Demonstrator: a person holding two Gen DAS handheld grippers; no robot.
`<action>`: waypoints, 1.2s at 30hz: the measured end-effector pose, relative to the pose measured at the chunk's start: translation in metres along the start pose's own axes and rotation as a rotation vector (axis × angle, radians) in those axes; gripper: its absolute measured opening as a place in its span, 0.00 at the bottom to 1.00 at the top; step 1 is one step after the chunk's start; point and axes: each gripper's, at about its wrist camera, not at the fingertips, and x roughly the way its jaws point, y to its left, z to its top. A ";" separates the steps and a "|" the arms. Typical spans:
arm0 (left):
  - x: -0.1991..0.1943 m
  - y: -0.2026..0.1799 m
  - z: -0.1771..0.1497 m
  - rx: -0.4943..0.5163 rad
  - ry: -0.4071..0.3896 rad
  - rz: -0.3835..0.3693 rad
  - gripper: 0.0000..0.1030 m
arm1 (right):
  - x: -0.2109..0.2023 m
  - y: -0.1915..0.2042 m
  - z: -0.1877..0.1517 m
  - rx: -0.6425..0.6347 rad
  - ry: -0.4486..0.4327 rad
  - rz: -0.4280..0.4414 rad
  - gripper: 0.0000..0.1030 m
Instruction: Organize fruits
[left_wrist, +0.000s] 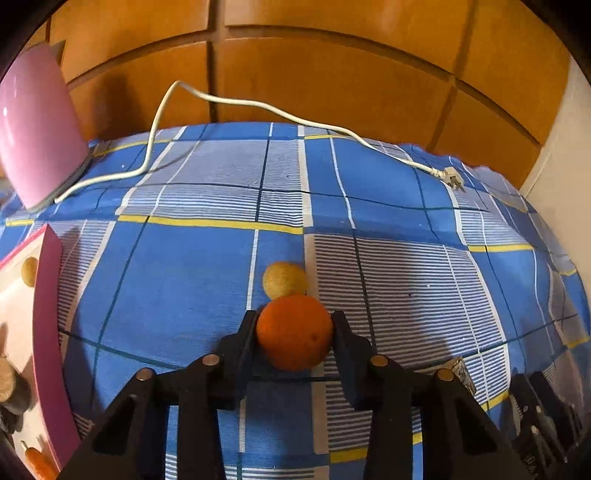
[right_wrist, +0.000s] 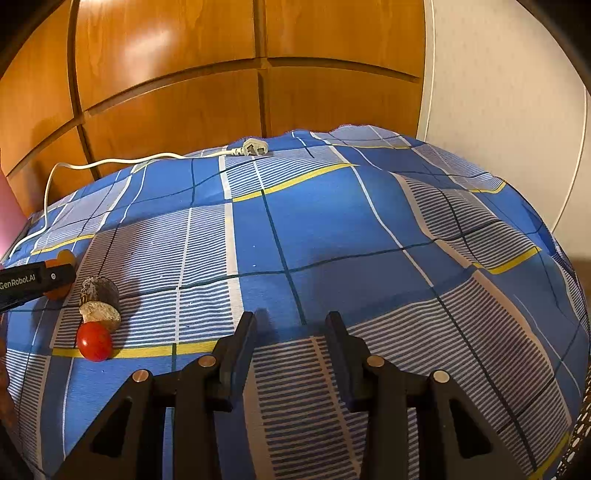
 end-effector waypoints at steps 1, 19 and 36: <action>0.000 0.000 0.000 0.006 -0.001 0.000 0.38 | 0.001 0.001 0.000 -0.003 0.000 -0.003 0.38; -0.031 0.013 -0.007 -0.047 -0.017 -0.039 0.38 | 0.000 0.002 0.000 -0.016 -0.001 -0.018 0.38; -0.083 0.039 -0.011 -0.102 -0.092 -0.046 0.38 | 0.000 0.003 0.000 -0.017 -0.001 -0.019 0.38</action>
